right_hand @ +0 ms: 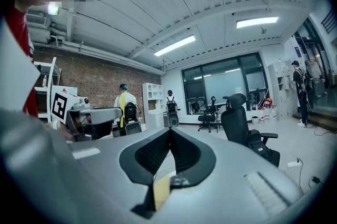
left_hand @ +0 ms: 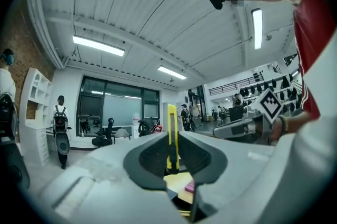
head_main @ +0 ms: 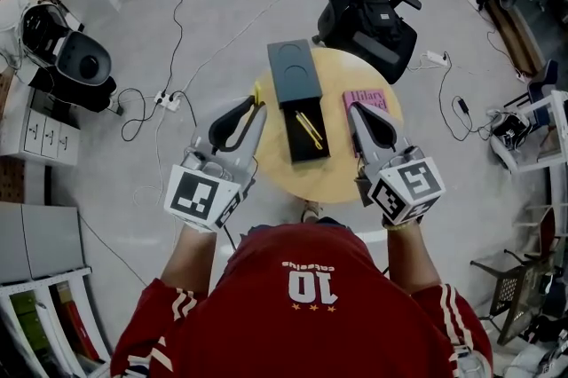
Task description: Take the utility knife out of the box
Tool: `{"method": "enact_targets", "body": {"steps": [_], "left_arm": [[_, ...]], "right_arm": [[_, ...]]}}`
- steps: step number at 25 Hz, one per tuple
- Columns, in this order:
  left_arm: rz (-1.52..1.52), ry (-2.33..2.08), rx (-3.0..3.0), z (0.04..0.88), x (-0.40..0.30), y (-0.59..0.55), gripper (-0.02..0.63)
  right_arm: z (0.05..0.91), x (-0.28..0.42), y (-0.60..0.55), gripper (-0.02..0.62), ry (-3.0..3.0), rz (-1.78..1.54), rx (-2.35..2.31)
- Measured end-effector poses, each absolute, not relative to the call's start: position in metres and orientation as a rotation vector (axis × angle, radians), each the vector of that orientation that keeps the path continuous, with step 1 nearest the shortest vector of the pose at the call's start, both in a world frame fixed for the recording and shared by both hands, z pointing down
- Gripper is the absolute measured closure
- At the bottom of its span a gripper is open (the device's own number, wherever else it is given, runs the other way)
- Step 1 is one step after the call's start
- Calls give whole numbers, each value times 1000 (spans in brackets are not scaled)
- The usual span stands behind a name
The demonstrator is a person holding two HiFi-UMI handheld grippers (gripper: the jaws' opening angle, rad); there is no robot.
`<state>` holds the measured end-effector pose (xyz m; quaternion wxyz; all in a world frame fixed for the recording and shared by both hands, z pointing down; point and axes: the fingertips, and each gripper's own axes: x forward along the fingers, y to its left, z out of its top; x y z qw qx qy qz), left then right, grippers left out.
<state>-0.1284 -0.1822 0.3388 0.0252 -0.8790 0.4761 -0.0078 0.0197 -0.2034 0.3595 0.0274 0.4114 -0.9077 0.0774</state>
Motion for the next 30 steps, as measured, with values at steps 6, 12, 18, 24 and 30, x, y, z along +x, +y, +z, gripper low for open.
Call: {"method": "enact_targets", "body": {"steps": [6,12,18,24,30], "left_arm": [[28,1509,-2740,343,-136,-187,546],[35,1517,-2738,343,-134,-191,546],[23,1526,-2743,352,-133,-201,546],[37,1530,-2754,354,-131,-218,546],[22,1523,-2775,362,-123,-231,546]], "right_arm": [[377,8,-206,587,-2793,227,1181],[405,-3,-220,507,-2769,221,1058],[455,-13,-238,429,-2676,256,950],[506,-21,-259,393,-2605,321,890],[590,-21,-284,380,-2477,440,820]]}}
